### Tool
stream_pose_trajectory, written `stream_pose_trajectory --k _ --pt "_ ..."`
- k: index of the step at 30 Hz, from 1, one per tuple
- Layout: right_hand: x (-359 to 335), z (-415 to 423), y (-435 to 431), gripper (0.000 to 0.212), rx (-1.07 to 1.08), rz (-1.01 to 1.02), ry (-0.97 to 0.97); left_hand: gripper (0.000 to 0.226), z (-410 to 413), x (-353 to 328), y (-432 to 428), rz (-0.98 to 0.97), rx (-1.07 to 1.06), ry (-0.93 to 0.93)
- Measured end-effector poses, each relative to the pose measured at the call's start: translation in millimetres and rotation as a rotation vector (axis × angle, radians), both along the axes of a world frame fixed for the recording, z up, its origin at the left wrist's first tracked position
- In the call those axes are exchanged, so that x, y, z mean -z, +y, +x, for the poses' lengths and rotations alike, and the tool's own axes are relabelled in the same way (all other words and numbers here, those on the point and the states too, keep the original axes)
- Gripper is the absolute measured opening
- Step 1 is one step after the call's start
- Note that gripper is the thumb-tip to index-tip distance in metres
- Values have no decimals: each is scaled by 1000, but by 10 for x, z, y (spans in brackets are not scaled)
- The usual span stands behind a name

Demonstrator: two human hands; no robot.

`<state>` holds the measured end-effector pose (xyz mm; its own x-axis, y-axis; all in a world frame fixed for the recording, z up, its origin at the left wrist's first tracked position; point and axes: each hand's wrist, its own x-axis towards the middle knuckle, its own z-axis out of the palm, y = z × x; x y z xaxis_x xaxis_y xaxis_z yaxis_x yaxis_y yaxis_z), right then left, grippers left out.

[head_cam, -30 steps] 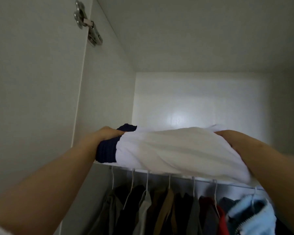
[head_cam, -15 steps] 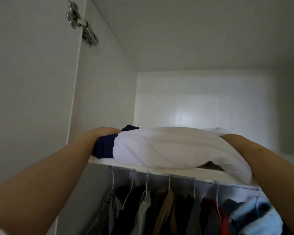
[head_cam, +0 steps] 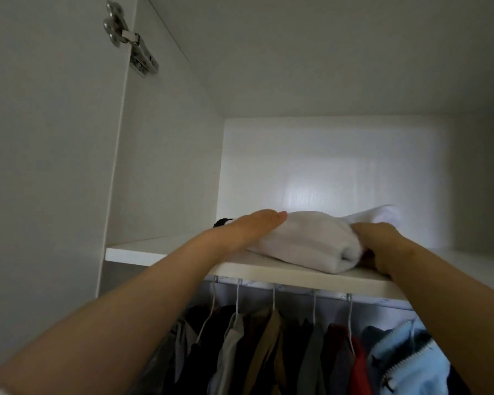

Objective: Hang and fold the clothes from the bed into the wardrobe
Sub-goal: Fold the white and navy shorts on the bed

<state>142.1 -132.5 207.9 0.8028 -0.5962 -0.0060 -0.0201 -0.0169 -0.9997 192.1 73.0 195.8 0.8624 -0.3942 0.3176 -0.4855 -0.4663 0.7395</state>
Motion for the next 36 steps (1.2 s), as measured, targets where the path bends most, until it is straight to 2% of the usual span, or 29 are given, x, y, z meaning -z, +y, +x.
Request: stream_pose_trajectory --k 2,3,6,8,10,12,13,14,15,17,19,22,23,25,27,28,30,31,32,33,35,36 --pt "1 -63 36 21 -76 -143 7 87 61 61 -58 -152 -105 103" --pt "0 -91 49 18 -84 -119 18 85 88 70 -63 -144 -140 97" --pt "9 -141 66 27 -32 -152 -64 48 142 37 -24 69 -91 101" --pt "30 -118 22 27 129 -280 -183 45 141 5 10 208 -103 -9" --pt "57 -79 -28 48 362 -614 -167 46 117 -3 14 294 -169 -259" --pt "81 -60 9 52 466 -1037 -159 33 7 5 -13 143 -41 -419" --pt "83 -34 38 45 447 -1215 -142 31 -60 15 -33 71 93 -419" --pt "93 10 63 40 382 -1334 -86 36 -116 31 -64 78 199 -392" --pt "105 49 96 42 291 -1402 15 43 -162 54 -99 166 250 -376" --pt "117 72 135 52 151 -1343 180 39 -170 66 -132 321 244 -399" --pt "95 57 108 51 192 -1238 109 31 -130 31 -75 329 134 -413" --pt "100 11 42 45 270 -1245 4 30 -41 20 162 283 -33 -395" --pt "104 5 51 39 196 -1249 9 25 0 15 263 287 -83 -392" --pt "129 1 103 31 -94 -1148 -8 13 65 -24 475 308 -154 -327" --pt "144 -37 188 33 -389 -1005 -32 27 107 -126 607 390 -262 -241" --pt "146 -49 228 35 -460 -1022 -35 41 134 -183 635 470 -362 -237" --pt "149 -22 305 42 -507 -1143 -6 67 184 -228 630 666 -595 -378" --pt "143 2 363 44 -521 -1194 20 66 199 -200 605 710 -633 -482" --pt "137 22 438 45 -532 -1229 47 59 219 -143 582 683 -577 -539" --pt "130 47 519 45 -540 -1255 64 51 234 -78 572 622 -456 -519" --pt "123 115 704 45 -556 -1286 73 49 242 18 631 555 -272 -363" --pt "127 157 800 44 -568 -1294 72 48 250 29 703 569 -265 -299"
